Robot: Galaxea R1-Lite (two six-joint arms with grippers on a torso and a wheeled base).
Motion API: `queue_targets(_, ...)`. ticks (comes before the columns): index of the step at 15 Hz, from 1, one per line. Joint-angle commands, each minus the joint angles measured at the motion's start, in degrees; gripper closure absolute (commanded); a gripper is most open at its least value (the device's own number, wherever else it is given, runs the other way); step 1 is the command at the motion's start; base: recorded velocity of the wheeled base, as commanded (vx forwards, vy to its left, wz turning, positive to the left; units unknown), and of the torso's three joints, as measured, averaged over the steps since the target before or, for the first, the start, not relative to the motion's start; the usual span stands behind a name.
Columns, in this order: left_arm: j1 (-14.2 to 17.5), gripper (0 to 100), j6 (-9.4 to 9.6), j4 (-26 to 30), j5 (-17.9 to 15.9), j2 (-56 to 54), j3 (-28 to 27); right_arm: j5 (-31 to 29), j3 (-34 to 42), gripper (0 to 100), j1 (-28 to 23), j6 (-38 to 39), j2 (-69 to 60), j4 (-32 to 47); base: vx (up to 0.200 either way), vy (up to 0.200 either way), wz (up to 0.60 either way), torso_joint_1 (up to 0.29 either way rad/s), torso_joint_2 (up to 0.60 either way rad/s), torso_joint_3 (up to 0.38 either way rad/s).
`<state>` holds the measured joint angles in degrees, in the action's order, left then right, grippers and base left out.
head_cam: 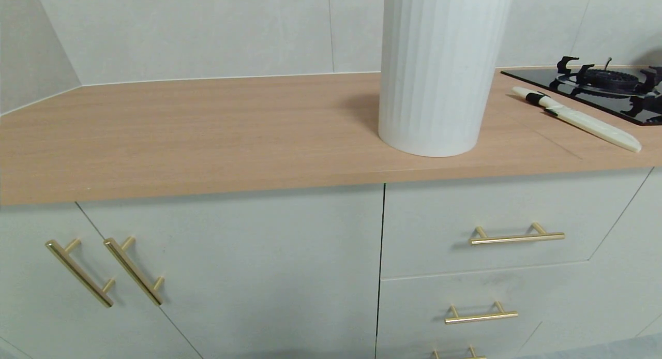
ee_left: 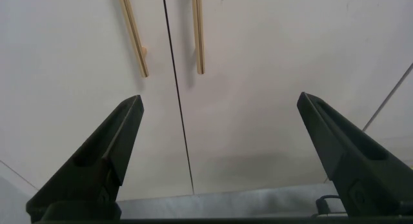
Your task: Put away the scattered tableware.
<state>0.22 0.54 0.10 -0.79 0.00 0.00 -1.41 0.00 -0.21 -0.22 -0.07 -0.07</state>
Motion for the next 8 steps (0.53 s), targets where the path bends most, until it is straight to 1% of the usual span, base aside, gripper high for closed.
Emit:
queue_targets(1,0.0,0,-0.01,0.0,0.0,0.0,0.0,0.0,0.0,0,-0.1,0.0,0.1,0.0,0.0,0.0,0.0,0.0,0.0,0.0)
queue_targets(4,0.0,0,-0.01,0.0,0.0,0.0,0.0,0.0,0.0,0,-0.1,-0.2,0.1,0.0,0.0,0.0,0.0,0.0,0.0,0.0)
queue_targets(5,0.0,0,-0.01,0.0,0.0,0.0,0.0,0.0,0.0,0,-0.1,-0.1,0.1,0.0,0.0,0.0,0.6,-0.002,0.0,0.002)
queue_targets(8,0.0,0,-0.01,0.0,0.0,0.0,0.0,0.0,0.0,0,-0.1,0.0,0.1,0.0,0.0,0.0,0.0,0.0,0.0,0.0)
